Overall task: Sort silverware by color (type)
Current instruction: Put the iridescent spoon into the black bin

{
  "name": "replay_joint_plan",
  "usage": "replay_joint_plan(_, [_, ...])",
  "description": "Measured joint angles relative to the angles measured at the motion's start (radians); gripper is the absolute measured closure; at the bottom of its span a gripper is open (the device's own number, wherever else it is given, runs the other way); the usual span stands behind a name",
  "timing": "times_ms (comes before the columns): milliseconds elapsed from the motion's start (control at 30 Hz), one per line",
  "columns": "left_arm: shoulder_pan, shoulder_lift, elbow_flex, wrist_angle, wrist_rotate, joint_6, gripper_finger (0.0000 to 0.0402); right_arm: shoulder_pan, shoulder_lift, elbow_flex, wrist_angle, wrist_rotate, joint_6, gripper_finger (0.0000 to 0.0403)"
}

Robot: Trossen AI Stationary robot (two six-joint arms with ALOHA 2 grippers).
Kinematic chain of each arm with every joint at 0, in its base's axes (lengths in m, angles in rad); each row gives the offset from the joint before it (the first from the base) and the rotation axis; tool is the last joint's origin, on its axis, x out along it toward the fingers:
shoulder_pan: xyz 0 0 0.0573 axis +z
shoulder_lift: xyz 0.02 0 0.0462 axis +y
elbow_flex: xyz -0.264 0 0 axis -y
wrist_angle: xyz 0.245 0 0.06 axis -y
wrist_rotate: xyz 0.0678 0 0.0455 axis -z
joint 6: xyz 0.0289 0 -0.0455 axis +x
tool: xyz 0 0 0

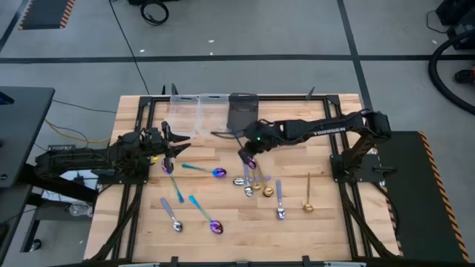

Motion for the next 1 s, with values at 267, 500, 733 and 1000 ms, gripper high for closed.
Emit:
replay_joint_plan(267, [0.000, 0.000, 0.000, 0.000, 0.000, 0.000, 0.0278, -0.076, 0.000, 0.000, 0.161, -0.049, -0.040, 0.0385])
replay_joint_plan(500, [0.000, 0.000, 0.000, 0.001, -0.027, 0.001, 0.0278, -0.125, 0.000, 0.000, 0.265, -0.054, -0.082, 0.0385])
replay_joint_plan(733, [0.000, 0.000, 0.000, 0.001, -0.027, 0.003, 0.0278, -0.174, 0.000, 0.000, 0.349, -0.080, -0.098, 0.0385])
replay_joint_plan(1000, [0.000, 0.000, 0.000, 0.002, -0.037, 0.012, 0.0278, -0.218, 0.000, 0.127, 0.262, -0.028, -0.193, 0.0384])
